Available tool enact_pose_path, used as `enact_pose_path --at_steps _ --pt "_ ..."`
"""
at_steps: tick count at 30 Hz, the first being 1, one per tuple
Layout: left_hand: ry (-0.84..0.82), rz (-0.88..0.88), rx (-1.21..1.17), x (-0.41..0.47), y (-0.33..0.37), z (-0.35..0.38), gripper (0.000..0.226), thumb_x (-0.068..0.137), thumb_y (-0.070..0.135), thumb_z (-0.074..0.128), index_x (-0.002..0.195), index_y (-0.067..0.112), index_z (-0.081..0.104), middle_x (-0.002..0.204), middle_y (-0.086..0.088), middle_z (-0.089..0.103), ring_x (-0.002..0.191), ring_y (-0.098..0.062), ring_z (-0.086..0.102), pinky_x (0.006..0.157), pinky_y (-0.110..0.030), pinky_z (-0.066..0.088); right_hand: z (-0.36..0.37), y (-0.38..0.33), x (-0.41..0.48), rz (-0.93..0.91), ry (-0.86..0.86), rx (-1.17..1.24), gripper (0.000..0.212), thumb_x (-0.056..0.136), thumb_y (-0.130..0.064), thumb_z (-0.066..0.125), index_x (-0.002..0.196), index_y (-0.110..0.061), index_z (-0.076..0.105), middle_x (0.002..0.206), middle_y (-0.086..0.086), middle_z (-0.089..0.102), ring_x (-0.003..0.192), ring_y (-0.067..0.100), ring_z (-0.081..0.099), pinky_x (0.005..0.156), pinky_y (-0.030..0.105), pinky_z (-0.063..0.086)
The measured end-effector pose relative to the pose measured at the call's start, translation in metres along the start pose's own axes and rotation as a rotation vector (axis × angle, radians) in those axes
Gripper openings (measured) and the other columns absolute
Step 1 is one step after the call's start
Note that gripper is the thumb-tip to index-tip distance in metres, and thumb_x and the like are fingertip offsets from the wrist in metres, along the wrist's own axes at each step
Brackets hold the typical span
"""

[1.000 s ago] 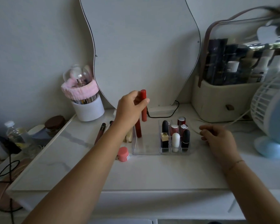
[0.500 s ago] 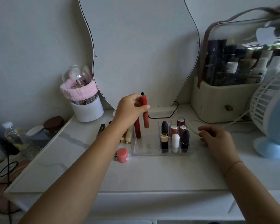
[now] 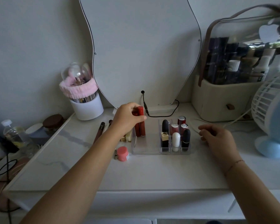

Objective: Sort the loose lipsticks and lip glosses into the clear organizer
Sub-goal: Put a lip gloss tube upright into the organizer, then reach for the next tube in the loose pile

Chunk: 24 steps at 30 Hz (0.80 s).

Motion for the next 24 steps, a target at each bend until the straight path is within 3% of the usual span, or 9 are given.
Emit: enact_pose_path --at_steps 4,10,14,17,20,24 --pt "-0.009 0.002 0.019 -0.001 -0.001 0.0 0.032 0.069 0.022 0.081 0.095 0.031 0.063 0.091 0.016 0.066 0.084 0.005 0.059 0.066 -0.01 0.038 0.0 -0.001 0.0 -0.01 -0.004 -0.006 0.015 0.088 -0.011 0.055 0.09 -0.022 0.065 0.076 -0.006 0.064 0.067 0.009 0.06 0.06 0.02 0.043" --pt "-0.027 0.007 -0.004 -0.002 -0.003 0.002 0.038 0.07 0.028 0.08 0.101 0.033 0.059 0.095 0.019 0.061 0.094 -0.001 0.058 0.071 -0.012 0.039 0.0 0.0 0.0 -0.009 -0.008 -0.007 0.015 0.088 -0.012 0.055 0.09 -0.024 0.064 0.077 -0.006 0.065 0.068 0.01 0.06 0.06 0.019 0.043" --pt "-0.043 0.053 -0.101 -0.004 0.003 -0.022 0.049 0.07 0.043 0.078 0.113 0.03 0.058 0.107 0.015 0.063 0.099 0.002 0.06 0.082 -0.014 0.045 0.0 0.0 0.0 -0.02 -0.009 -0.009 0.015 0.088 -0.012 0.056 0.089 -0.024 0.065 0.078 -0.005 0.065 0.069 0.01 0.06 0.061 0.021 0.044" --pt "0.169 0.061 -0.199 -0.004 -0.013 -0.088 0.031 0.073 0.048 0.073 0.1 0.034 0.065 0.102 0.012 0.069 0.09 0.003 0.063 0.075 -0.009 0.048 0.001 0.001 0.0 -0.009 -0.027 -0.023 0.014 0.089 -0.014 0.056 0.091 -0.025 0.064 0.081 -0.006 0.065 0.073 0.011 0.06 0.066 0.025 0.044" --pt "0.405 -0.125 -0.139 -0.01 -0.066 -0.134 0.015 0.081 0.026 0.071 0.093 0.018 0.068 0.094 -0.002 0.069 0.084 -0.009 0.06 0.074 -0.018 0.046 0.0 -0.001 -0.001 -0.021 -0.038 -0.052 0.013 0.089 -0.015 0.056 0.094 -0.025 0.063 0.082 -0.007 0.064 0.074 0.011 0.06 0.068 0.025 0.043" --pt "0.18 -0.384 0.195 -0.014 -0.13 -0.113 0.016 0.078 0.021 0.074 0.088 0.008 0.07 0.086 -0.007 0.067 0.083 -0.019 0.06 0.079 -0.03 0.045 0.002 -0.003 -0.001 -0.025 -0.046 -0.059 0.013 0.089 -0.014 0.056 0.093 -0.024 0.063 0.082 -0.004 0.064 0.074 0.013 0.06 0.07 0.028 0.046"
Point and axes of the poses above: each hand's wrist, its own x-axis towards the middle knuckle, its own z-axis out of the palm, y = z × x, the point moved 8 cm from there along x, towards the middle knuckle
